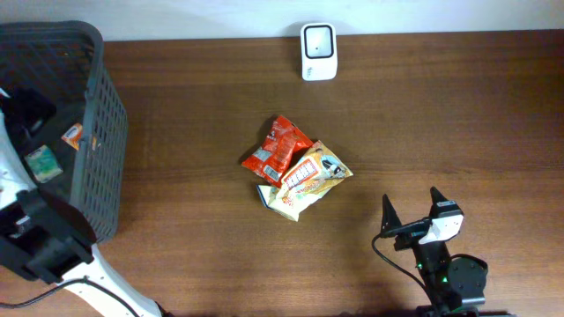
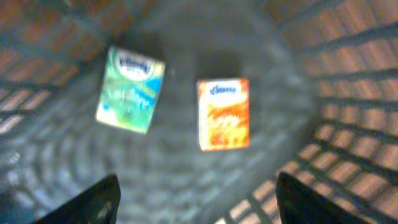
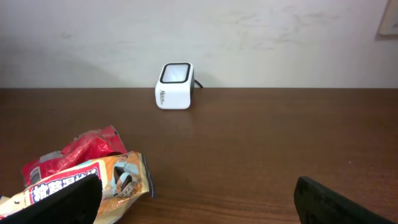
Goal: Scan the item barcode
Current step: 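Grasp the orange tissue pack in the basket and drop it on the pile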
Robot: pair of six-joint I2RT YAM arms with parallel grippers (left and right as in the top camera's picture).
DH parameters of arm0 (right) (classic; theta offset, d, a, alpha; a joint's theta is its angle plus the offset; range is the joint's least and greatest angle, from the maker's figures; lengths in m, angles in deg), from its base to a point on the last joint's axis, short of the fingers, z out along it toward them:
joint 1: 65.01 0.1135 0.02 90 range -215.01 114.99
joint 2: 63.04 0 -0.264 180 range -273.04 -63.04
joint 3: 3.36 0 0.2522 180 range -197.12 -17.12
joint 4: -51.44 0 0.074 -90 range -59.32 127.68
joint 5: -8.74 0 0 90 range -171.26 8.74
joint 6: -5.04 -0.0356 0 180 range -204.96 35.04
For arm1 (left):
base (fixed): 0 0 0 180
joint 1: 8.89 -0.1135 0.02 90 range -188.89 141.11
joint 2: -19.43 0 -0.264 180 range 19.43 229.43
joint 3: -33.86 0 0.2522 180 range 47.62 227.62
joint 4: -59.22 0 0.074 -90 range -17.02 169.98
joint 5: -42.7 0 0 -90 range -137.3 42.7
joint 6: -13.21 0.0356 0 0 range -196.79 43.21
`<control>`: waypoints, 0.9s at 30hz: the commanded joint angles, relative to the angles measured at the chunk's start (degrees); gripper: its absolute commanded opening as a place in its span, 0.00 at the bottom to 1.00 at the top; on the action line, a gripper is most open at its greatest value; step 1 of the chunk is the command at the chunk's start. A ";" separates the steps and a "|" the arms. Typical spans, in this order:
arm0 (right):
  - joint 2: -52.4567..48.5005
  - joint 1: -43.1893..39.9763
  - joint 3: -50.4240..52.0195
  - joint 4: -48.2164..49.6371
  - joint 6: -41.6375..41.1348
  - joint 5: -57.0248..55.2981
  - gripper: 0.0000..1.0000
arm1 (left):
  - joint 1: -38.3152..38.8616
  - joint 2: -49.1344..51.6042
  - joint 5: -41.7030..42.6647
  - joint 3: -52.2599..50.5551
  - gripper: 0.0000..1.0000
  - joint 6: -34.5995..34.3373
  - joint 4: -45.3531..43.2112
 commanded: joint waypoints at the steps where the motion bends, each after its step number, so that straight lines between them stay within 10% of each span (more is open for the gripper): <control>1: 0.22 0.39 0.44 -0.07 0.44 0.09 0.98 | -0.15 -0.31 4.33 -9.53 0.76 5.51 -7.15; 15: 0.22 0.39 0.44 -0.07 0.42 0.07 0.98 | 0.46 0.13 10.27 -30.97 0.68 5.42 -36.74; 22: 0.22 0.39 0.44 -0.07 0.42 0.07 0.99 | 0.50 2.36 10.27 -30.97 0.00 5.42 -38.25; 27: 0.22 0.39 0.44 -0.07 0.44 0.07 0.98 | 0.37 0.66 10.29 -28.13 0.00 5.42 -35.71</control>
